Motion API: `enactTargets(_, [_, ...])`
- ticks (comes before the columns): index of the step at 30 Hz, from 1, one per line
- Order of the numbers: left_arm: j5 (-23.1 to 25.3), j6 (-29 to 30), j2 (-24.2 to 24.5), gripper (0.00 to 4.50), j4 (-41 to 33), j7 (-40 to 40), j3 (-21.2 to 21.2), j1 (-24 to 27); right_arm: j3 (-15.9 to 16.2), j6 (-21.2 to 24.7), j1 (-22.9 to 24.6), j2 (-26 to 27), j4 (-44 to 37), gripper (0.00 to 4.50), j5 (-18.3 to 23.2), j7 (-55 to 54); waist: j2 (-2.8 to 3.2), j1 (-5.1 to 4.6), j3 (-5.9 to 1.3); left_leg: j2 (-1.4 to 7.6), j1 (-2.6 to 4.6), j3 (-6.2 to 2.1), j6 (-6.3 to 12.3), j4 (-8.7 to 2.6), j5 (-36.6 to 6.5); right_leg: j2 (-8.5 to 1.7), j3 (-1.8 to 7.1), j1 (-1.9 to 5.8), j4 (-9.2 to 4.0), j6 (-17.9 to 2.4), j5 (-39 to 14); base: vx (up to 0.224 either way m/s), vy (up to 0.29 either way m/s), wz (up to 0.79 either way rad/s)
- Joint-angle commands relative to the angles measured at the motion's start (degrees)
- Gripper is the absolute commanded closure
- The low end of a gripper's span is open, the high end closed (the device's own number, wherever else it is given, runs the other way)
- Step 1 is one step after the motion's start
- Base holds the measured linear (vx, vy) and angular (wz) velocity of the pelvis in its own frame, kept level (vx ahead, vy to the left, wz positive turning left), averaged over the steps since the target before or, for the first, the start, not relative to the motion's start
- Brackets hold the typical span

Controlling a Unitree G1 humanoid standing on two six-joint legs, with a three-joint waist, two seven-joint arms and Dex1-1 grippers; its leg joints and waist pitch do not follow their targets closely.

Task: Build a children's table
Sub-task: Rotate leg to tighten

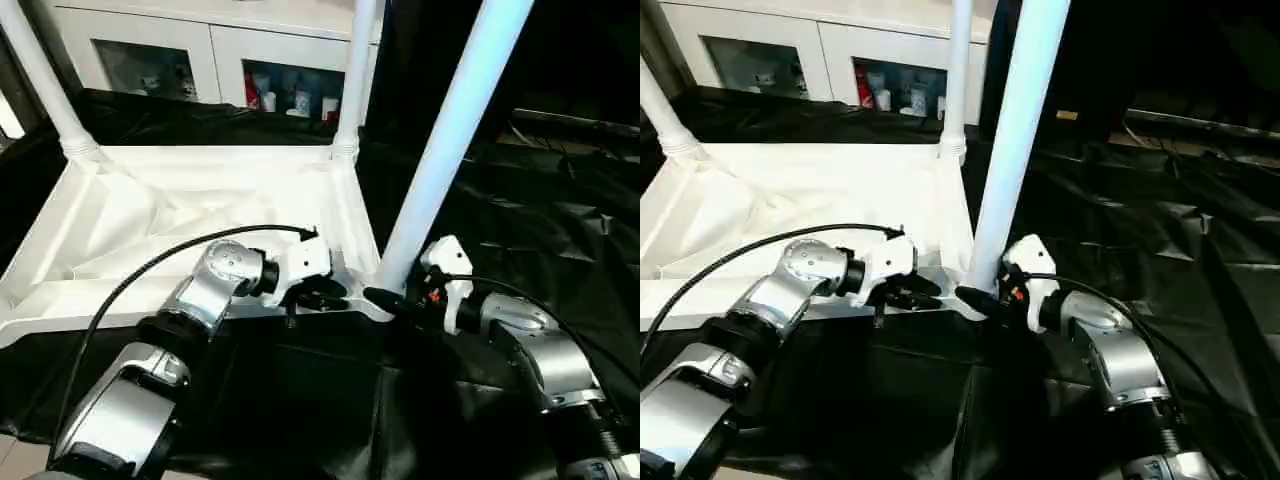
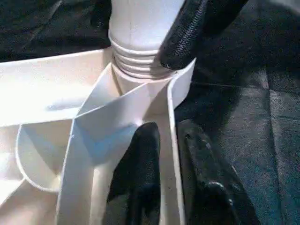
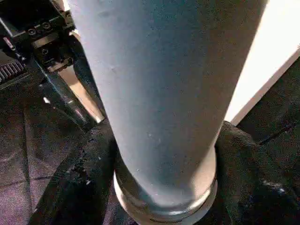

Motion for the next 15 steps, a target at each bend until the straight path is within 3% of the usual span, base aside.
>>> enactTargets(1, [1.9,1.7,1.9,4.05,1.1,0.4,-0.8,0.0,1.5,-0.1,0.7,-0.1,-1.0,1.84,-0.2,1.0,-0.25,0.26,-3.34,2.5,0.97,-1.11,2.75,-3.15,-12.3,-3.63,2.12,2.17,-3.54,-15.4,-4.9,0.0,0.0,0.0])
enactTargets(4, [1.8,2.2,2.0,4.37,0.9,0.3,-0.6,-0.1,1.6,-0.3,0.4,-0.2,-0.5,1.84,-0.3,1.1,-0.08,0.28,-3.31,2.52,1.12,-1.05,2.84,-3.1,-12.6,-3.58,2.16,2.05,-3.54,-15.7,-5.1,0.0,0.0,0.0])
enactTargets(5, [1.8,2.4,2.0,4.47,0.8,0.4,-0.5,-0.1,1.6,-0.3,0.3,-0.2,-0.4,1.84,-0.3,1.1,-0.42,0.26,-3.3,2.51,1.11,-1.0,2.93,-3.09,-12.6,-3.57,2.16,2.05,-3.58,-15.7,-5.2,0.0,0.0,0.0])
enactTargets(12, [1.3,4.1,2.9,4.47,-0.9,-1.2,-0.8,0.5,1.9,-0.6,0.0,-0.4,0.1,1.84,-0.7,1.3,-0.26,0.35,-3.18,2.53,1.13,-1.08,2.55,-3.17,-13.3,-3.64,2.18,1.91,-3.74,-14.9,-8.1,0.0,0.0,0.0])
enactTargets(14, [1.4,4.2,3.2,4.47,-1.4,-1.4,-1.0,0.8,1.8,-0.1,0.0,-0.2,0.1,1.84,-0.3,1.5,-0.53,0.3,-3.18,2.54,1.12,-1.06,2.44,-3.15,-13.5,-3.62,2.19,1.89,-3.75,-14.8,-8.4,0.0,0.0,0.0])
enactTargets(15, [1.4,4.3,3.3,4.49,-1.6,-1.5,-1.1,0.9,1.7,0.3,0.0,-0.2,0.1,1.49,0.1,1.7,-0.36,0.37,-3.19,2.52,1.07,-1.1,2.42,-3.15,-13.3,-3.66,2.21,1.9,-3.7,-14.7,-8.4,0.0,0.0,0.0])
